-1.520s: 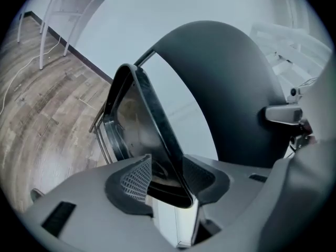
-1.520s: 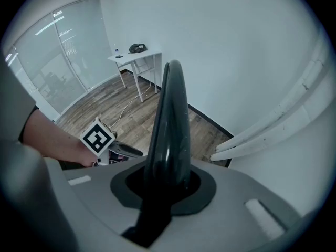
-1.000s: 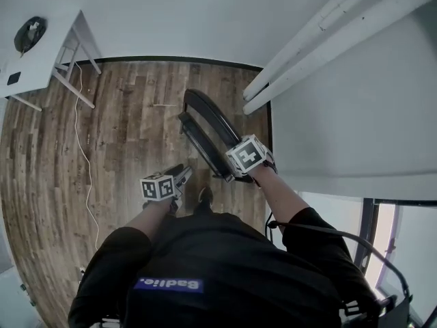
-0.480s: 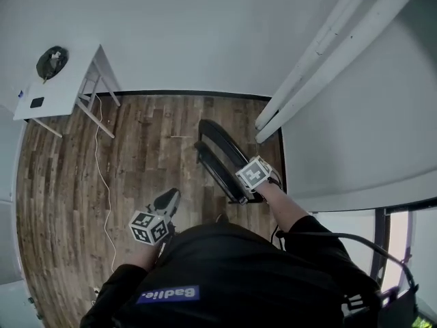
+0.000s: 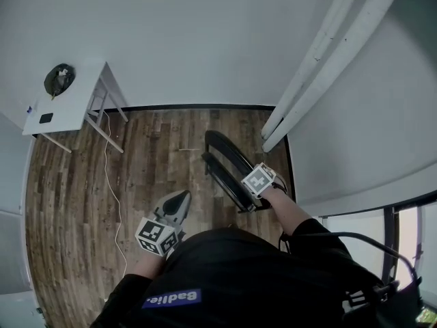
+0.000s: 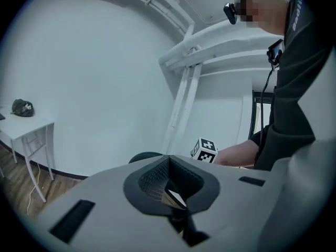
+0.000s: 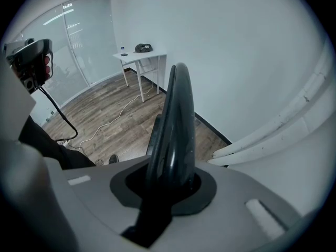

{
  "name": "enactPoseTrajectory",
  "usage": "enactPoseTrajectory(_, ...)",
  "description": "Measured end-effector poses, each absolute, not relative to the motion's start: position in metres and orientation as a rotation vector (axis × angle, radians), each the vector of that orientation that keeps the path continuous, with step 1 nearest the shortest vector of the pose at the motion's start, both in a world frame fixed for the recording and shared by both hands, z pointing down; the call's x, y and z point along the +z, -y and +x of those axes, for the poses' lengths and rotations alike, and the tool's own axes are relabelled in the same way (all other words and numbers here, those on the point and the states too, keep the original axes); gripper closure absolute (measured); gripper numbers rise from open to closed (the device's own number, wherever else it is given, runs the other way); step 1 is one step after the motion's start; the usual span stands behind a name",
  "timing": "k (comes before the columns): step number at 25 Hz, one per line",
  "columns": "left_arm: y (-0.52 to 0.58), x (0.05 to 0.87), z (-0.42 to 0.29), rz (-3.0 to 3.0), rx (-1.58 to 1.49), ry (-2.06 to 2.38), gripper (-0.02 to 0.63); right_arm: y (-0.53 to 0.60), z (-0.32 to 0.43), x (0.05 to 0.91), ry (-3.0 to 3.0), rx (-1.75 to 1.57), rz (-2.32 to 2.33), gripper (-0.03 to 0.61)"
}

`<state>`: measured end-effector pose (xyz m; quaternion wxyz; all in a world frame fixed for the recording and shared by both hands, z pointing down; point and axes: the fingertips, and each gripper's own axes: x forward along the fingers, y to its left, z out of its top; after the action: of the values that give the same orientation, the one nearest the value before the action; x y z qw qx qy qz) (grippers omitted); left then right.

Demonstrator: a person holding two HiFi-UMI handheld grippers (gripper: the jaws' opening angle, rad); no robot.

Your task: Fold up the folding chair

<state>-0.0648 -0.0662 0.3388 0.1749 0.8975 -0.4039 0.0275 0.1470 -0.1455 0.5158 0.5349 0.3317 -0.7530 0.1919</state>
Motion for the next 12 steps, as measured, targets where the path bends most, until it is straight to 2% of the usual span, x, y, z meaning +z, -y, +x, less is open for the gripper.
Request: enactPoseTrajectory(12,0.067,0.353,-0.058,2.497,0.059,1.147,0.609,0.149,0.15,0.517,1.796,0.445,0.796,0.514)
